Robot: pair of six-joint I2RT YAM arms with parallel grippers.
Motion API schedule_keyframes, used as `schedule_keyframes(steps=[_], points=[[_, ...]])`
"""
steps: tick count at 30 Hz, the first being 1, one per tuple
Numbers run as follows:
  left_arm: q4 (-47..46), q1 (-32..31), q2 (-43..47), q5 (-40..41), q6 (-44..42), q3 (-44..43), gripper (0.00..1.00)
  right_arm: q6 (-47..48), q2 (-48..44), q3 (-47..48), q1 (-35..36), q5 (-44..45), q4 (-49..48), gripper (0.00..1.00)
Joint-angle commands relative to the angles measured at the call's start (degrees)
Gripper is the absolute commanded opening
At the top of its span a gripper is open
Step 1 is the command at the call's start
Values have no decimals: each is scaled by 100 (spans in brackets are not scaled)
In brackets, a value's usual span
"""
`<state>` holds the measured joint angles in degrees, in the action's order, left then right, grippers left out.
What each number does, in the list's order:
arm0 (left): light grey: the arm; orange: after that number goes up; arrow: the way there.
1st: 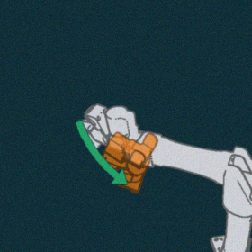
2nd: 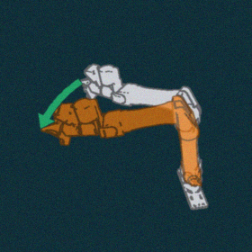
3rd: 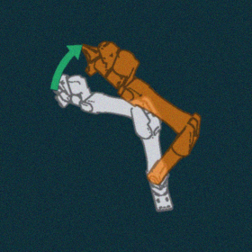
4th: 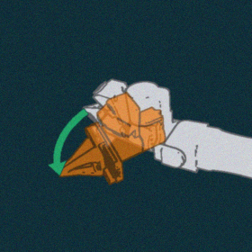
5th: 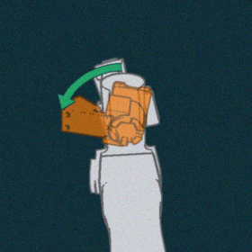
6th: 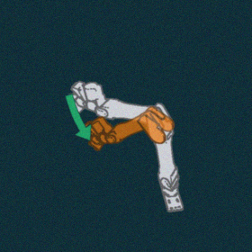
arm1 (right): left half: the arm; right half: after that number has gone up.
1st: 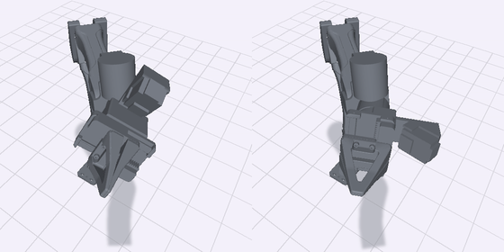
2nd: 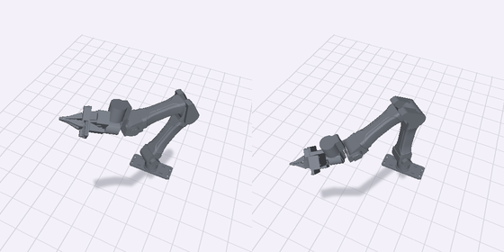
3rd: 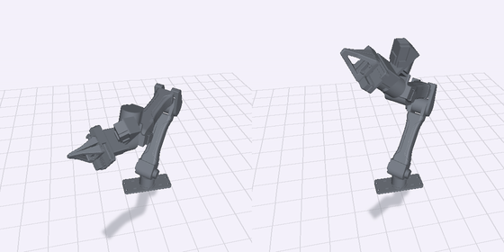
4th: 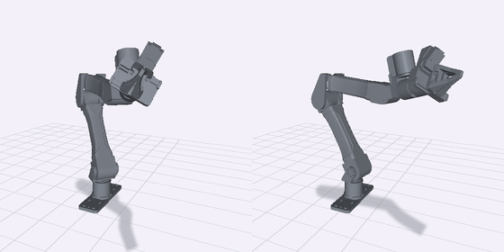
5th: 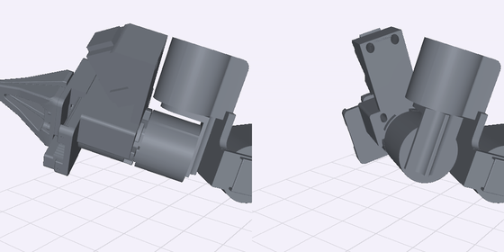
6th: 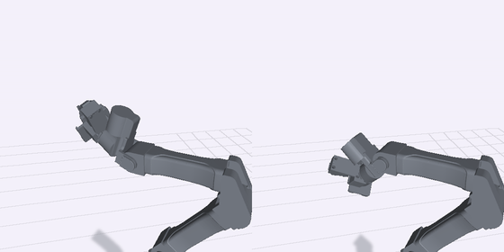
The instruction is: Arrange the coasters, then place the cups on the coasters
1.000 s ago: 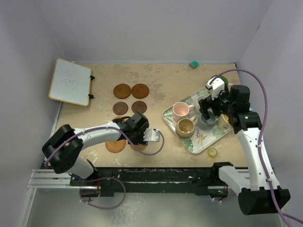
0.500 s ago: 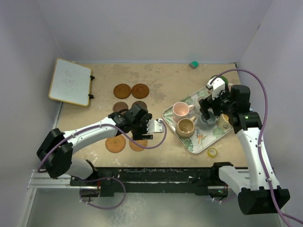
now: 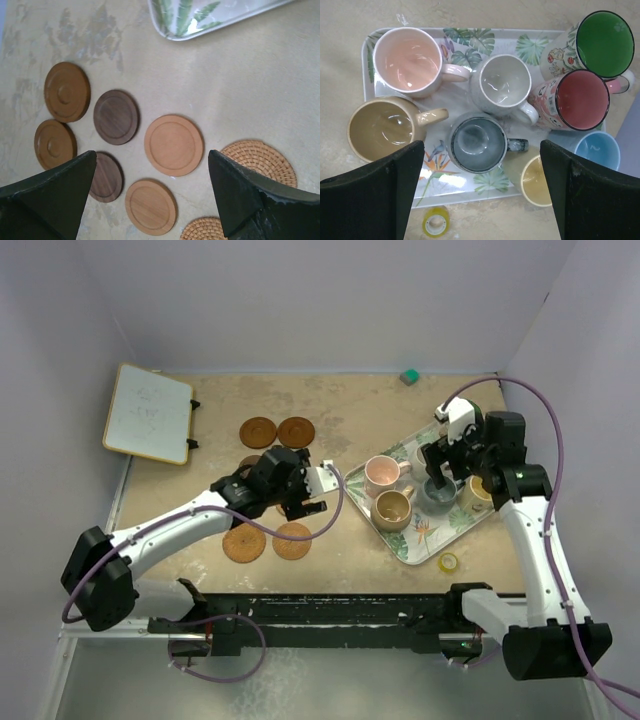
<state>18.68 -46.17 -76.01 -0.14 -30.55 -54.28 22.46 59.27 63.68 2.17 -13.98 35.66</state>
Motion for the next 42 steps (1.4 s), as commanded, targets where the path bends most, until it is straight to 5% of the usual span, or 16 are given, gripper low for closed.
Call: schedule_keyframes(steps=[1, 12, 21, 28, 42], points=[[-383, 361, 359, 313, 264, -103, 92, 184, 82, 320, -24, 184, 194, 100], [152, 1485, 823, -201, 607, -253, 96, 538, 1419, 1021, 253, -114, 237, 92], [302, 2570, 1277, -1081, 862, -213, 96, 1424, 2858, 1664, 1220, 285, 276, 85], [277, 3270, 1563, -1547, 995, -173, 95, 2211, 4165, 2695, 1382, -38, 1116, 81], [309, 3702, 1633, -1759, 1009, -79, 95, 2741, 5541, 3638, 1809, -167, 1863, 60]])
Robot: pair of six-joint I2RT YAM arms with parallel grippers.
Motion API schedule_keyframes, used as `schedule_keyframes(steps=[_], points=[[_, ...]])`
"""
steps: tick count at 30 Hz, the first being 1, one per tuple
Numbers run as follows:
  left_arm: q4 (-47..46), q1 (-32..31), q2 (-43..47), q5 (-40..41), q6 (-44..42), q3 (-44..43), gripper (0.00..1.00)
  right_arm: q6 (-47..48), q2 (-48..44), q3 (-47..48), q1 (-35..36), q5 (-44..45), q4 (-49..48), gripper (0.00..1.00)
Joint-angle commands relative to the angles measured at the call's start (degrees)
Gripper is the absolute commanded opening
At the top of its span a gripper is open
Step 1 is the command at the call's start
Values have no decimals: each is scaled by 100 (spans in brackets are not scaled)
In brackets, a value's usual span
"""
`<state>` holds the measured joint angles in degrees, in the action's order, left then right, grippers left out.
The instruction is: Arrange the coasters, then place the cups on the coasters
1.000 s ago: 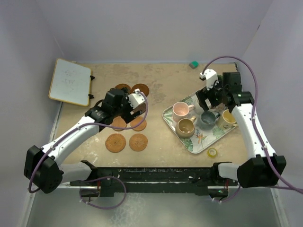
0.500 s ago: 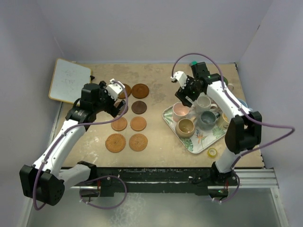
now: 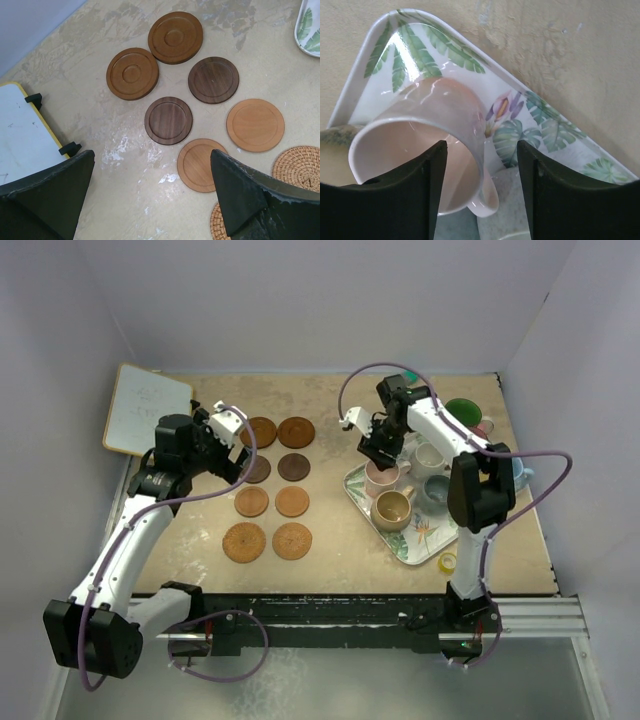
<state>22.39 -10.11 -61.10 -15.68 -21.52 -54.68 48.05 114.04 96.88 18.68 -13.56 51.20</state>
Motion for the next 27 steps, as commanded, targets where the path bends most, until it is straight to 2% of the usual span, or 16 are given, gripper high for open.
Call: schedule_keyframes(steps=[1, 8, 17, 24, 27], points=[[-75, 123, 160, -224, 112, -15, 95, 198, 126, 362, 195, -197, 323, 57], [-28, 242, 196, -347, 104, 24, 95, 235, 479, 615, 426, -139, 463, 41], [-17, 255, 195, -325, 102, 12, 95, 191, 474, 733, 488, -94, 514, 14], [-161, 255, 139, 64, 239, -33, 97, 8, 139, 745, 485, -41, 480, 2], [-234, 255, 116, 262, 307, -51, 99, -176, 7, 781, 487, -32, 487, 0]])
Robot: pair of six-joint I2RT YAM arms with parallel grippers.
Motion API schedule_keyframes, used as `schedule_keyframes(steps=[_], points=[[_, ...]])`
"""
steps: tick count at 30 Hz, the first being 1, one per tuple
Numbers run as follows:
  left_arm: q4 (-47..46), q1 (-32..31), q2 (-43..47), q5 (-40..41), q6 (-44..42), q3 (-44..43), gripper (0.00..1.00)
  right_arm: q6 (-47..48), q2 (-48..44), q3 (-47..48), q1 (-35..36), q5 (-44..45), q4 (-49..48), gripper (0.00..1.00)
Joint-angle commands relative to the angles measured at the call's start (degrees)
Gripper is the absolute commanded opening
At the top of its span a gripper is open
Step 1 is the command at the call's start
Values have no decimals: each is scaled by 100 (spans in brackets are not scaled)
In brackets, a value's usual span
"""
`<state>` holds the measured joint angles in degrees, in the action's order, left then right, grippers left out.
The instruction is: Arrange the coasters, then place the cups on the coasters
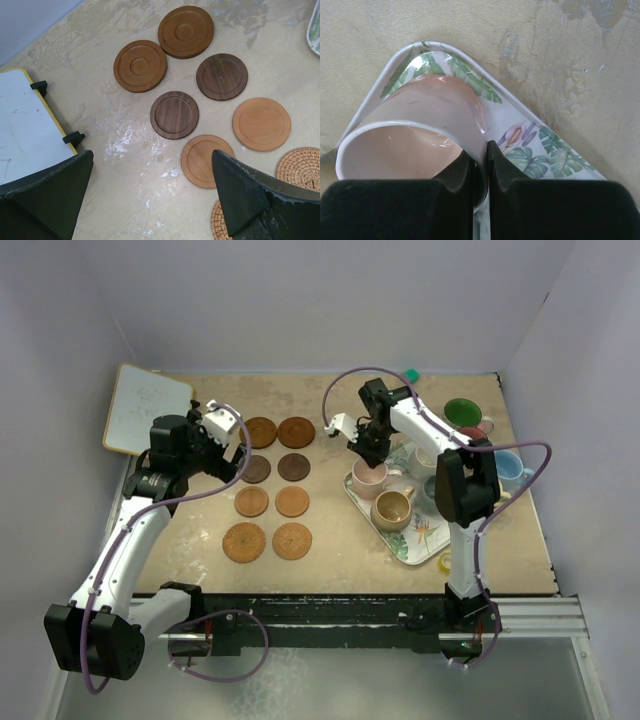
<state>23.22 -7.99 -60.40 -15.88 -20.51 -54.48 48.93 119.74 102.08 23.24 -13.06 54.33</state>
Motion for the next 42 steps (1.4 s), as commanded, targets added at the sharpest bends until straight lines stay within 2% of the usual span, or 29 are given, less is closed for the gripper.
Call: schedule_keyframes(steps=[1, 3, 11, 18, 21, 24, 26, 34, 37, 42], points=[[-337, 43, 34, 333, 228, -70, 100, -362, -625, 257, 30, -89, 168, 0], [-342, 43, 1, 361, 275, -100, 94, -533, -768, 215, 31, -91, 116, 0], [-149, 43, -360, 145, 599, -446, 93, -1490, -1383, 11, 23, 84, -356, 0], [-104, -15, -970, -380, 1224, -887, 99, -3538, -1868, -390, 49, 251, -1796, 0], [-159, -388, -1240, -176, 1407, -1147, 97, -4504, -1869, -441, 88, 665, -2276, 0], [-251, -1006, -1503, 390, 1599, -1441, 95, -5181, -1828, -531, 128, 926, -2661, 0], [-361, -1252, -1701, 479, 1909, -1634, 94, -5524, -1794, -593, 187, 1095, -2848, 0], [-410, -1932, -2669, 792, 3103, -2724, 91, -6622, -2091, -1061, 408, 2157, -3478, 0], [-383, -2186, -2929, 909, 3568, -3019, 91, -7012, -2156, -1104, 546, 2972, -3478, 0], [-283, -2419, -3398, 1130, 4239, -3536, 88, -7331, -2159, -1092, 674, 3334, -3338, 0]])
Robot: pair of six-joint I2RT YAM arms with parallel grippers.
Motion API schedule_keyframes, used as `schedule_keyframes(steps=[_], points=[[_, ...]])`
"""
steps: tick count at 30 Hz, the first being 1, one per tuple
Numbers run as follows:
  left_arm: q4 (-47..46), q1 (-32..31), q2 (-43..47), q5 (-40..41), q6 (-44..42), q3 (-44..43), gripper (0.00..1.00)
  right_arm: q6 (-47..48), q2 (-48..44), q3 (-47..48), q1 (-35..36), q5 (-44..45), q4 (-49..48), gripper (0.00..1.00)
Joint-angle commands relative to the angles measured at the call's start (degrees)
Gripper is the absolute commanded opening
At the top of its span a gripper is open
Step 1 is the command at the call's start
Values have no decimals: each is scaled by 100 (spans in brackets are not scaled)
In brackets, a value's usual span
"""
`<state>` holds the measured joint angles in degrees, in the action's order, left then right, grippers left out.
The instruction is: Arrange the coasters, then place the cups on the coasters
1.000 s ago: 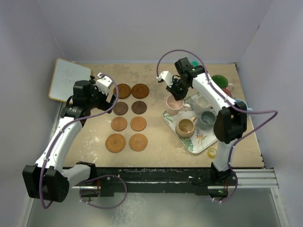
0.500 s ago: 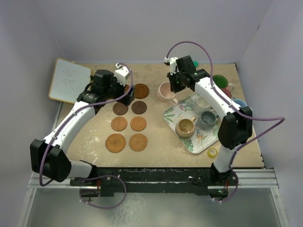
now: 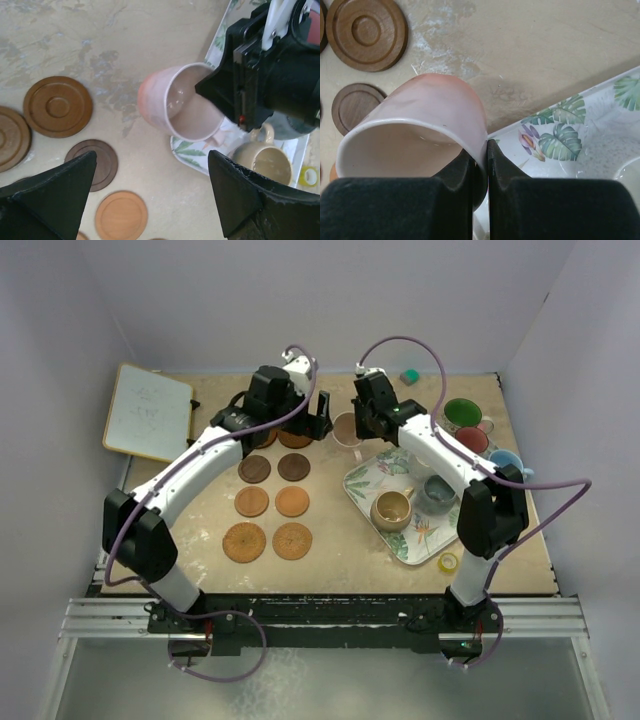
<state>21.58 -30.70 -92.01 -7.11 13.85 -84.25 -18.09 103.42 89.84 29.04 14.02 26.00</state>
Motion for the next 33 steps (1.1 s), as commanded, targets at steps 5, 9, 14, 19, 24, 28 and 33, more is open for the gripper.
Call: schedule_keyframes(steps=[5, 9, 14, 19, 24, 28, 33], points=[[-70, -305, -682, 647, 1025, -933, 82, -1019, -517, 204, 127, 808, -263, 0], [-26, -314, -987, 780, 1164, -1119, 74, -1305, -552, 272, 131, 944, -73, 0], [-5, -352, -1407, 770, 1254, -1324, 69, -1426, -560, 272, 136, 1017, 0, 0], [-50, -384, -1763, 726, 1335, -1464, 65, -1478, -491, 337, 145, 980, 87, 0], [33, -400, -2132, 667, 1456, -1672, 57, -1539, -511, 323, 144, 946, 112, 0], [105, -425, -2371, 576, 1537, -1844, 46, -1534, -512, 323, 174, 980, 68, 0], [135, -428, -2536, 439, 1577, -1993, 31, -1514, -467, 401, 240, 999, 128, 0]])
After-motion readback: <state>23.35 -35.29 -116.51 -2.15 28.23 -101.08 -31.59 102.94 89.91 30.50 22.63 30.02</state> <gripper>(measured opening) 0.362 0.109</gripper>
